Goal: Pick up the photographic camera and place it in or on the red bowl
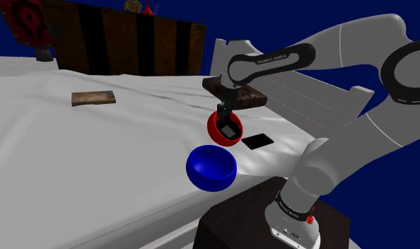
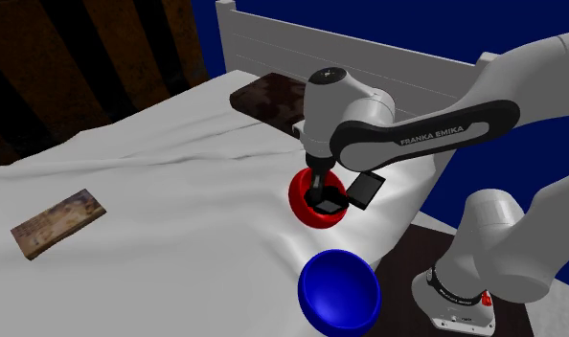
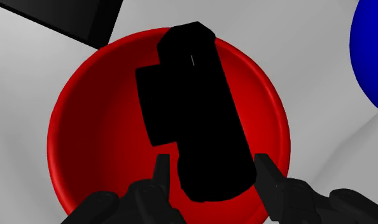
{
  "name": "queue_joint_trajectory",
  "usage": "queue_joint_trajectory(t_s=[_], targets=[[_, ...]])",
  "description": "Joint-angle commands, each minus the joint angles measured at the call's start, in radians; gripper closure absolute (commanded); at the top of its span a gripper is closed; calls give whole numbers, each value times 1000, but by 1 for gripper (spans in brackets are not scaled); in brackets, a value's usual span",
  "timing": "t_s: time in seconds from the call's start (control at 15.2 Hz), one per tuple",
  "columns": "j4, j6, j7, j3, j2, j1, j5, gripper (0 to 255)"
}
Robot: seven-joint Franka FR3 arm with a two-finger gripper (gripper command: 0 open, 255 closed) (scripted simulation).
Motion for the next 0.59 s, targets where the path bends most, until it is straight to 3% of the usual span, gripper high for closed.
queue_joint_trajectory(t_s=[0.0, 0.2, 0.26, 0.53], targets=[[-1, 1, 0, 0, 0, 0, 0, 255], [-1, 1, 0, 0, 0, 0, 0, 255], [-1, 1, 0, 0, 0, 0, 0, 0], [-1, 1, 0, 0, 0, 0, 0, 0]])
